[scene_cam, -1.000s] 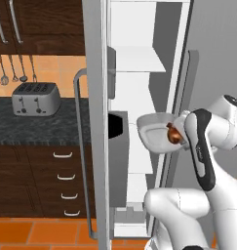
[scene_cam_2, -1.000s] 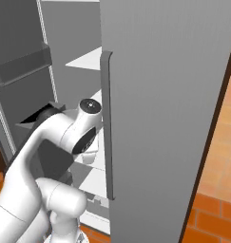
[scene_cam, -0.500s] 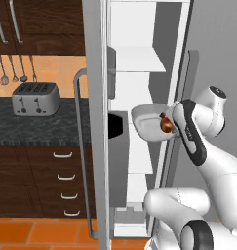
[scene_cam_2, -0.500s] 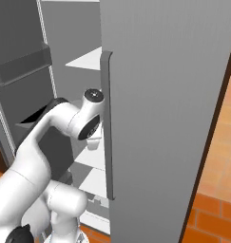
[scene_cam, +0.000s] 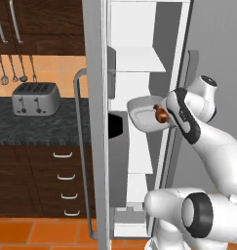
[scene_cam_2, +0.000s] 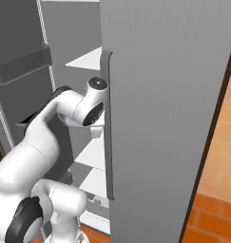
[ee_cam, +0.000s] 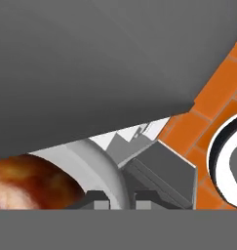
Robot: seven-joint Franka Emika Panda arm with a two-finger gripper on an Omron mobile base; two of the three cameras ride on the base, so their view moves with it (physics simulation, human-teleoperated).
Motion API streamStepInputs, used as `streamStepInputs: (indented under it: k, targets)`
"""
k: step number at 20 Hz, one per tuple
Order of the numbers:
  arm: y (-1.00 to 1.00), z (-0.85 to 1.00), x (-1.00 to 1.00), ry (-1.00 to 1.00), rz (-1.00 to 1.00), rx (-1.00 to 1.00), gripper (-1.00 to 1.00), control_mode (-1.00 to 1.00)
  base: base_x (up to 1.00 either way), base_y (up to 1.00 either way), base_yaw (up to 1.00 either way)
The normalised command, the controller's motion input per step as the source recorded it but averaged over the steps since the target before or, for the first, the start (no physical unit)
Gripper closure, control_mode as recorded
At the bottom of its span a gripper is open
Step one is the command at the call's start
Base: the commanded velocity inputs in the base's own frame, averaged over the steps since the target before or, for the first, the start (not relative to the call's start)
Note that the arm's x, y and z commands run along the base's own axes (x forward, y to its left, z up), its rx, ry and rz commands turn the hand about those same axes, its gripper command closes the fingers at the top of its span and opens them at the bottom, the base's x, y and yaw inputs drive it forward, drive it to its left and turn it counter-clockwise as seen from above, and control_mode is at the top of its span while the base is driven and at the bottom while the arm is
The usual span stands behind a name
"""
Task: Take the meat container that has the chicken drumstick and place it on the second highest rack of the freezer. Then take the vegetable container that has the tomato and potato and place it on the highest rack of the freezer.
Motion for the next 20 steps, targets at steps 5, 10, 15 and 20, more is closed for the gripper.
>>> streamStepInputs:
  k: [5,10,15,20]
  targets:
    - [0.01,0.07,0.23,-0.01,-0.08,0.0,1.0,-1.0,0.0,0.0,0.0]
    - [0.23,0.17,0.41,-0.04,-0.1,0.0,1.0,-1.0,0.0,0.0,0.0]
    - [-0.02,0.39,0.02,-0.07,-0.1,0.01,1.0,-1.0,0.0,0.0,0.0]
    - [0.0,0.57,0.14,-0.04,0.0,0.09,1.0,-1.0,0.0,0.0,0.0]
